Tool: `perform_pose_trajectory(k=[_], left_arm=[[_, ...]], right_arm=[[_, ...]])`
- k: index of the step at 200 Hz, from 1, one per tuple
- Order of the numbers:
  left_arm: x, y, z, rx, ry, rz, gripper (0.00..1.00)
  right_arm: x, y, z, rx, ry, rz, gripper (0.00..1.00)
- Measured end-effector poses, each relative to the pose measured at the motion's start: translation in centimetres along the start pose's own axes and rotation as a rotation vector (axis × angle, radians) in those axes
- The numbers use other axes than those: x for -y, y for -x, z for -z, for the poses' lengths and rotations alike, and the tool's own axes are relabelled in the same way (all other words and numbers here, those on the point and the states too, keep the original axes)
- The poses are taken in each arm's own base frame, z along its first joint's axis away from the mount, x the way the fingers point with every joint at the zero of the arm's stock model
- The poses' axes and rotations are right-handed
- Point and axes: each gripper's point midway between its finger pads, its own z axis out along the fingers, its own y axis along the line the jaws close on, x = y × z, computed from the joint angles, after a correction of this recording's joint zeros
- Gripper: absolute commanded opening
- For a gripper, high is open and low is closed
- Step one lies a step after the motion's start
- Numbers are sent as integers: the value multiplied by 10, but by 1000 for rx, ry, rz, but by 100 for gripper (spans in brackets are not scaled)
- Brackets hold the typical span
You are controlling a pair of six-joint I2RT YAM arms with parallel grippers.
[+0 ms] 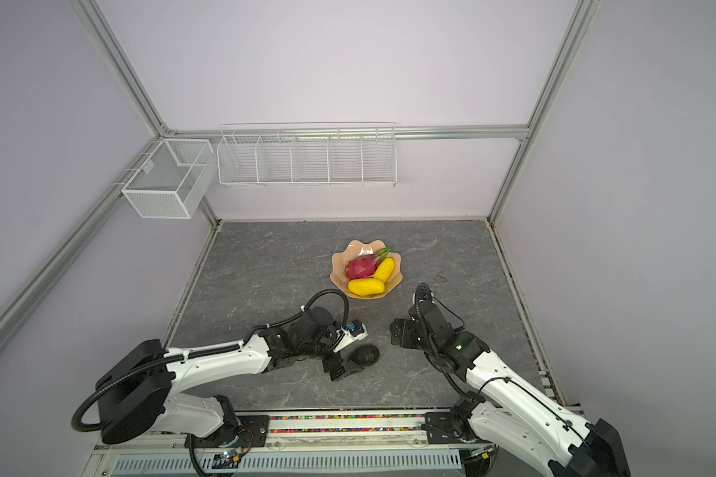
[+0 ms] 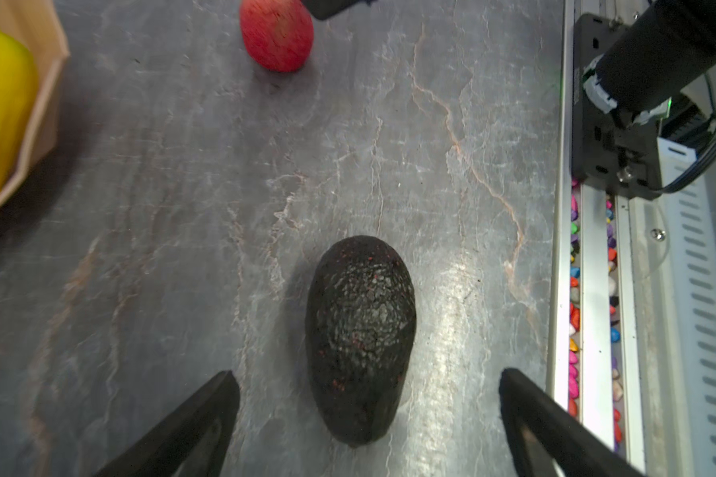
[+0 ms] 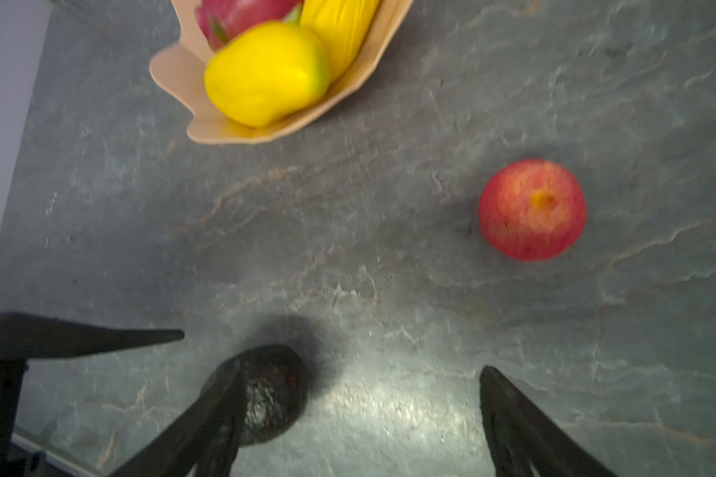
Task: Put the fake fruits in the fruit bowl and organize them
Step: 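Lower the left gripper onto the avocado and grasp it while the right gripper withdraws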
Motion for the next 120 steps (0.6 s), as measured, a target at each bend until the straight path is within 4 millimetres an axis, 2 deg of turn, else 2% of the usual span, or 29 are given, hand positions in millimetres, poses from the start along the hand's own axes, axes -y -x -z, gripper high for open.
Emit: perform_pose_trajectory(k=[21,58,97,120], left_arm=[[2,-2,-14,-25,-19,-15,94],[3,0,-32,-29,-14,-41,88],[2,-6,-51,-58,-2,-48,65],[-1,-9,-54,-72,13,-31,53]], right_arm=[[0,-7,9,1,41,-1,89],[-1,-5,26,44,80,1,89],[11,-11,26,19,33,-13,89],[18,-8,27,30,15,-41,89]])
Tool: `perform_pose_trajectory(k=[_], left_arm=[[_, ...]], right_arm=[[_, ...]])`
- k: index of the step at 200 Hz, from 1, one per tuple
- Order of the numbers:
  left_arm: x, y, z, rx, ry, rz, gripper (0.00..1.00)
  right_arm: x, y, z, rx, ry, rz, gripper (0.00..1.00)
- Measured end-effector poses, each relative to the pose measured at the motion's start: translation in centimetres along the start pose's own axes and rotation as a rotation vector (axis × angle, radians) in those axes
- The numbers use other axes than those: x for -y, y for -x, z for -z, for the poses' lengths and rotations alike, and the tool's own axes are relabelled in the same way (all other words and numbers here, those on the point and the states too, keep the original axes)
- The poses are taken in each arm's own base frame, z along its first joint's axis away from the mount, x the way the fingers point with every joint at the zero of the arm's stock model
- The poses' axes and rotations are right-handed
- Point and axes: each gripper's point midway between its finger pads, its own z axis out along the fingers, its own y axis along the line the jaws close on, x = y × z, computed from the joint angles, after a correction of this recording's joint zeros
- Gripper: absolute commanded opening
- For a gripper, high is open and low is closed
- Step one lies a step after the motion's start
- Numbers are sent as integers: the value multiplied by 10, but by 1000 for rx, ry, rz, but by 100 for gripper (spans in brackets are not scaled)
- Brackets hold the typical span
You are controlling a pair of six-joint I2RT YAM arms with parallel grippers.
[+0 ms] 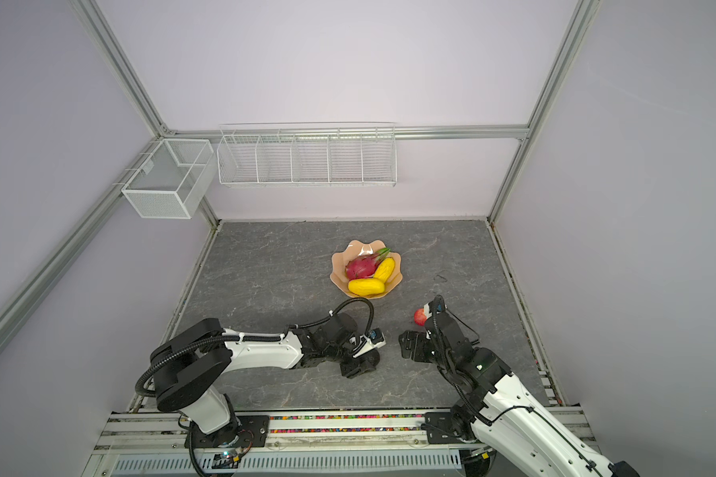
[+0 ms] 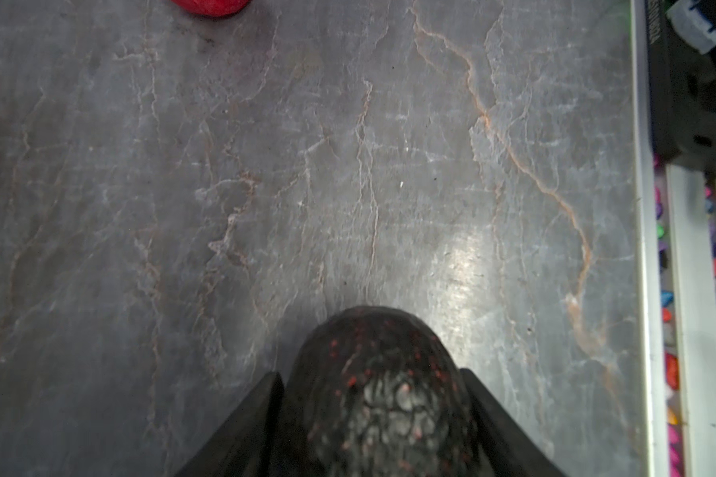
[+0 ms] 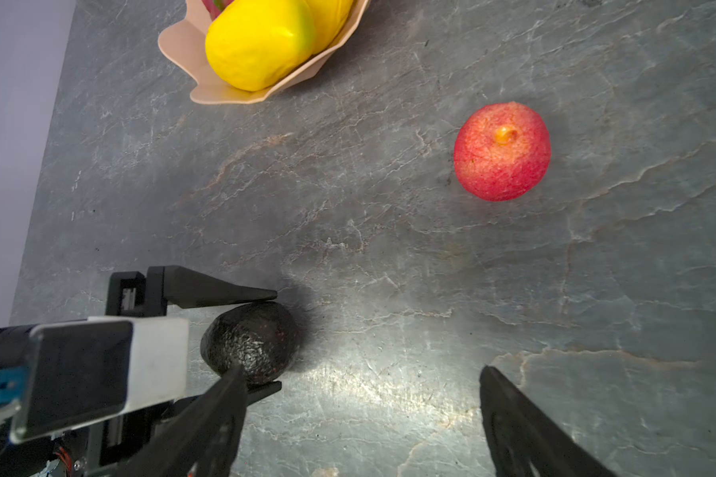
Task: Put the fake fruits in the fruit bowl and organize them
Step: 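Lower the left gripper onto the avocado and grasp it while the right gripper withdraws, then carry the avocado over the bowl with the left gripper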
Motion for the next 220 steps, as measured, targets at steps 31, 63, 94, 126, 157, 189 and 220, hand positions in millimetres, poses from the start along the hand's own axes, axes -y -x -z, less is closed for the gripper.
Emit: perform_pose_trajectory(k=[31,63,94,126,157,189,220], left_arm=[[-11,13,16,26,36,46,33],[-59,52,65,155,173,145,35],[-142,91,122,288,418,293,36],[-231,109,150,349,643,531,34],[-265,90,131,301,722,715,35],[-270,68,112,270,744,841,35],[-277,63,103,301,760,908,36]], right_arm=[[4,12,4,43,9,-41,89],[-8,25,-11,36,54,-25,89],[-31,46,-29,11,104,30,89],[-59,79,-39,41,191,70,89],[-71,85,-40,47,240,105,89],[-72,83,-36,51,256,116,89],[-73,82,-30,63,273,118,89]])
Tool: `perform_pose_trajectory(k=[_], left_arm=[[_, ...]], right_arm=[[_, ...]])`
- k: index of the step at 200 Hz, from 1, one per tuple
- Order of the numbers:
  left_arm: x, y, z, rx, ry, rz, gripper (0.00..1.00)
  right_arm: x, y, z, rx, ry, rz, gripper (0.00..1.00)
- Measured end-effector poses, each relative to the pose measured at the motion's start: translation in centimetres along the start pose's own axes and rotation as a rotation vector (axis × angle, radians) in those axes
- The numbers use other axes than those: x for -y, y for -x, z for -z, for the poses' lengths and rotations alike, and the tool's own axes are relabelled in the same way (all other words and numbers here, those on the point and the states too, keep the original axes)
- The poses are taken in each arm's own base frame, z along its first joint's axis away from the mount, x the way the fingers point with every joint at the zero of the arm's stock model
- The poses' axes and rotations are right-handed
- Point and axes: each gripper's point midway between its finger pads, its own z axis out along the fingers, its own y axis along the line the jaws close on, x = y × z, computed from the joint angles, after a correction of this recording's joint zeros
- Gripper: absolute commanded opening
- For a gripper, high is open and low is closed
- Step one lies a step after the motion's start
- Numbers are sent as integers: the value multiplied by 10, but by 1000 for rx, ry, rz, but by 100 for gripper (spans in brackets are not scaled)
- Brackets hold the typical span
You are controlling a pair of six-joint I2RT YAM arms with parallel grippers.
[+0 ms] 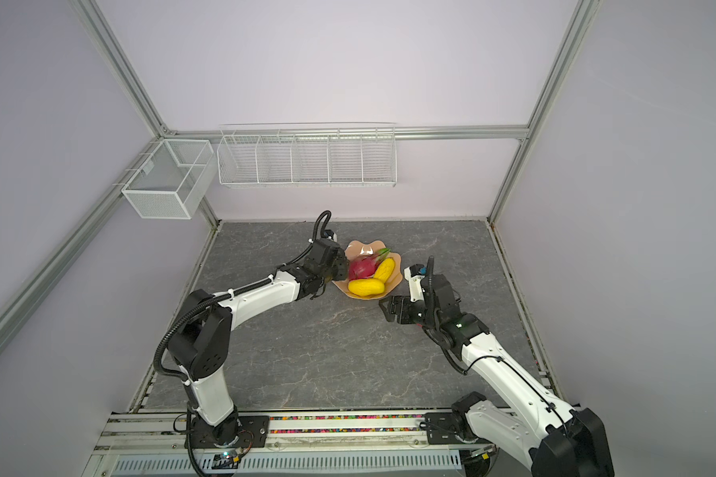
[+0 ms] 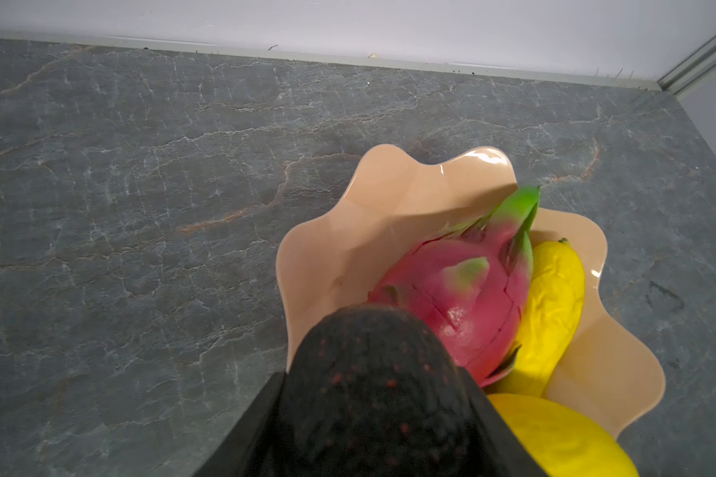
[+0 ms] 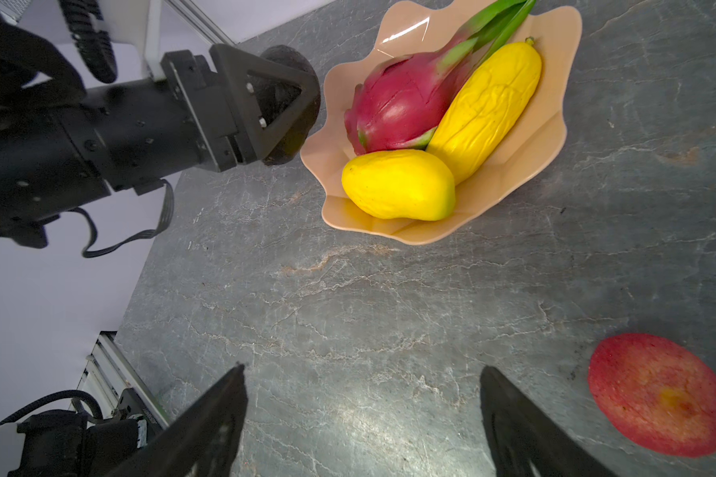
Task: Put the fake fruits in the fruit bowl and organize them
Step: 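Carry the avocado over the bowl with the left gripper, then release the avocado into the bowl while the right gripper grasps the red apple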
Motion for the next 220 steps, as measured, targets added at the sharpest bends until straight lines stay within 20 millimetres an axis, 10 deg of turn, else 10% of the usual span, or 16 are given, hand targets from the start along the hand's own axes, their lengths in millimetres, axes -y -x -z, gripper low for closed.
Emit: perform_pose_trajectory(k=[113,220], left_arm=[[-3,-11,-29,-16,42,32,53],[-3,-7,-28,0,41,28,68]], right_arm=[[2,3,20,45,-21,1,89],[46,-13,10,-41,-159,-119,89]])
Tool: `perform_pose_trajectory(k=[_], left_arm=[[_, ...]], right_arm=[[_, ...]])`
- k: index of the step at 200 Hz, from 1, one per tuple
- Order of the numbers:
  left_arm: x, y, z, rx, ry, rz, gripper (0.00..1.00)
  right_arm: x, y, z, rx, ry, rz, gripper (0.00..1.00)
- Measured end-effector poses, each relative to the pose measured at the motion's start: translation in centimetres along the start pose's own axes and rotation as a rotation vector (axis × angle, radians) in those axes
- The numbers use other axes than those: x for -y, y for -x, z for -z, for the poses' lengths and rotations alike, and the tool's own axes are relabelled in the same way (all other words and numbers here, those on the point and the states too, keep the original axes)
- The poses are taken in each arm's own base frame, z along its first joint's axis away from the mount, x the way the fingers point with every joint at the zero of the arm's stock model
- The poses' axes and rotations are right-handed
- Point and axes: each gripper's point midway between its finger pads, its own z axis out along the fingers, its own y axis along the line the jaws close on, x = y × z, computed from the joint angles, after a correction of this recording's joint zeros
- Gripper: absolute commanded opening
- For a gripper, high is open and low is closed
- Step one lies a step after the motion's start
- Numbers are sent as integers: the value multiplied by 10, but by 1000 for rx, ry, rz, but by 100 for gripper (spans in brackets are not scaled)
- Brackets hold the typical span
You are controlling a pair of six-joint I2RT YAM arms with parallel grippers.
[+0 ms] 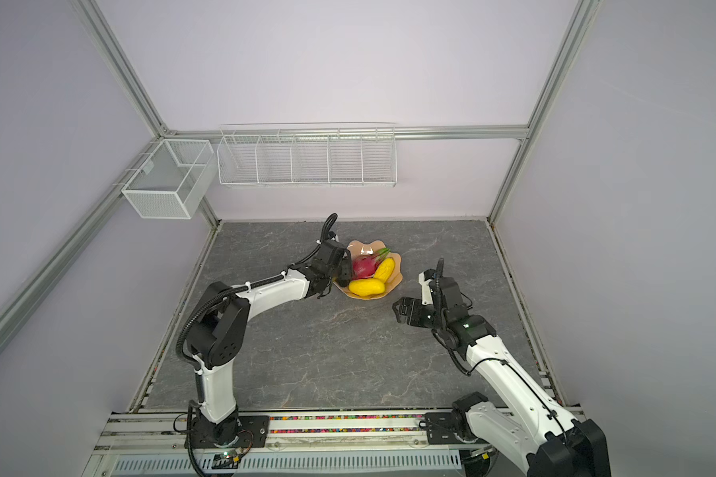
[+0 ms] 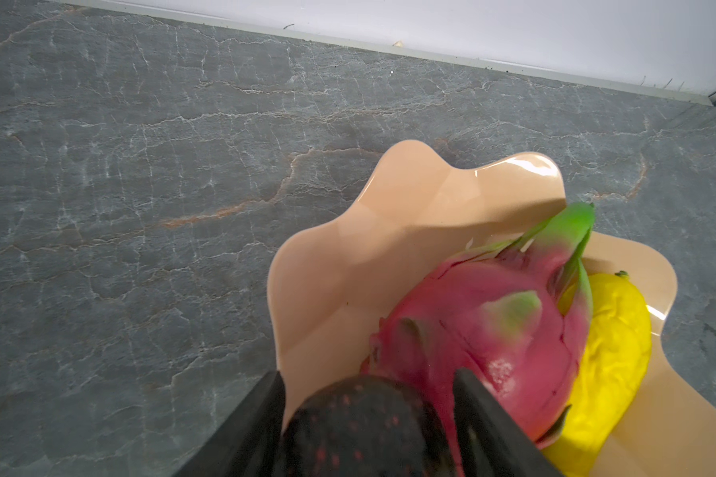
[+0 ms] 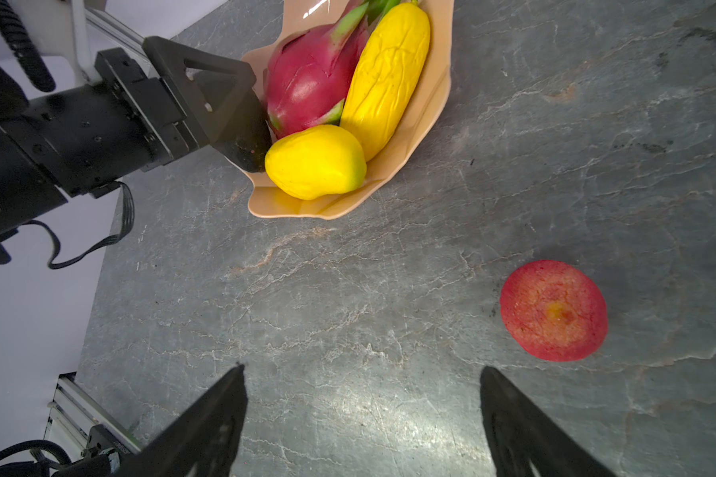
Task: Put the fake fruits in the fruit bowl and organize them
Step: 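Release the avocado into the bowl while the right gripper grasps the red apple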
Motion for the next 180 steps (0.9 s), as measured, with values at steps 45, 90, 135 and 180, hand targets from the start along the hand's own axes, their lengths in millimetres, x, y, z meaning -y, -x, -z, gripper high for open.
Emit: perform_pose_trajectory(k=[45,90,135,180], left_arm=[[6,14,15,41,-26,-30,73],[37,44,73,171,-114,-152,99],[78,45,152,226,-335,-309,99],[73,-4,186,133,-504,-382,99]], right_arm=[[34,2,2,4,-123,-89,90],[78,-12,-14,-79,-277,-172,95],[97,-26,-38,-160,-330,-190,93],[110,-39,-59,-228,-365,-199,81]])
